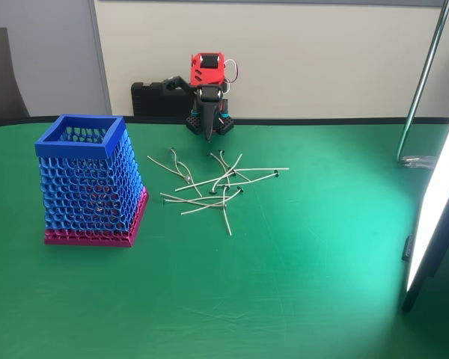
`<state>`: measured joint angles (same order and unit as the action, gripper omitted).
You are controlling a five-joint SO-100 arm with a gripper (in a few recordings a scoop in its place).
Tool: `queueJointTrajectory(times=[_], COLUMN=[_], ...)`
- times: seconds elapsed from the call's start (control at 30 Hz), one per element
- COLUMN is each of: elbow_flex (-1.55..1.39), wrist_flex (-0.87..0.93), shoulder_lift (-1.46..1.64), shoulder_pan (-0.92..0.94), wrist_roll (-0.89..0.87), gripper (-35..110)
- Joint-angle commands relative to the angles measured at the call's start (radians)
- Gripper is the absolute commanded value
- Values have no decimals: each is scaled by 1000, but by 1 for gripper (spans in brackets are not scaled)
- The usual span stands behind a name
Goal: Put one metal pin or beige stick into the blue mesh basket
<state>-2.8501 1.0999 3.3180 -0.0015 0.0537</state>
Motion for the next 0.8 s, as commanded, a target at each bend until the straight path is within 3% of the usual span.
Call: queueJointTrajectory(times=[0.0, 0.77], elbow_flex=[84, 184], wrist_flex=[43, 100], shoulder_lift=[8, -61], shoulder_pan=[5, -43], wrist_roll=[8, 18], gripper=[10, 12])
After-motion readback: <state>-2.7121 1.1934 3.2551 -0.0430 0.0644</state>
